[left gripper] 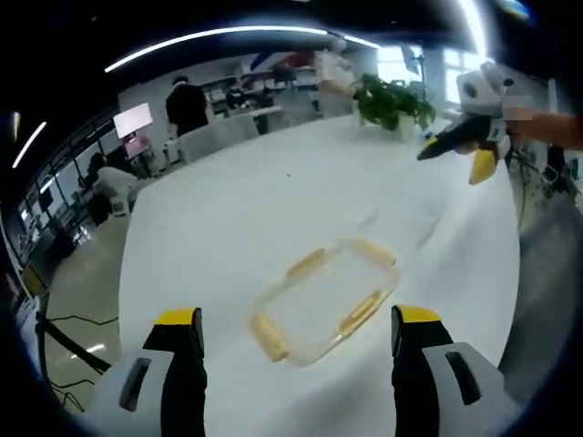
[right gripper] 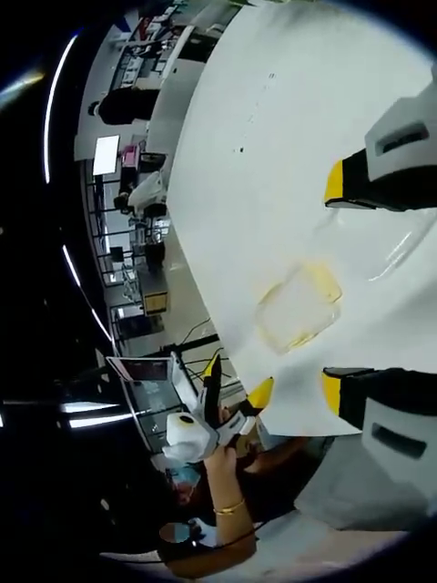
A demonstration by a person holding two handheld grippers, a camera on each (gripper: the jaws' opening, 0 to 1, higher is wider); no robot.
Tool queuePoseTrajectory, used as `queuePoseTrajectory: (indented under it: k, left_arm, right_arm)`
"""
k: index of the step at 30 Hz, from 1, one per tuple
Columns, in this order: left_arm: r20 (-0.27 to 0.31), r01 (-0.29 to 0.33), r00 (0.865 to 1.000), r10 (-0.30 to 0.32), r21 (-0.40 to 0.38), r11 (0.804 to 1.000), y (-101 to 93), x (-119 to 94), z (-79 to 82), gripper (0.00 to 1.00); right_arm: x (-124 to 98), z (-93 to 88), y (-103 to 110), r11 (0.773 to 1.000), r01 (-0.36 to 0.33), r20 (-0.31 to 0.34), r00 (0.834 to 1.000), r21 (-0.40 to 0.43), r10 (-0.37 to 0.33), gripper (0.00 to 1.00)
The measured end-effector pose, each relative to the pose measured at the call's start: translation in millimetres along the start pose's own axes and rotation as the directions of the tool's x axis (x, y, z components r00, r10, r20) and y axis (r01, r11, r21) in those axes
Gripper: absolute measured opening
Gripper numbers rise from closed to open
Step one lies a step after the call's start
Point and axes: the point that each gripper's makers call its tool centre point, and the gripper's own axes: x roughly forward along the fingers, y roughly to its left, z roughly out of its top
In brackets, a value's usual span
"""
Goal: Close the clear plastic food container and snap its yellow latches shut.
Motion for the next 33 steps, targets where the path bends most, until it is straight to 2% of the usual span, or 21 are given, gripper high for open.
queuePoseTrajectory:
  k: [33]
  left_arm:
    - [-0.066,0.038,0.997,-0.036,0.035,0.999,8.9,15.9,-22.6,0.81]
  right_arm:
    - [37.4,3.4,12.0,0.998,-0.060,-0.035,0.998,-0.033,0.058,0.70]
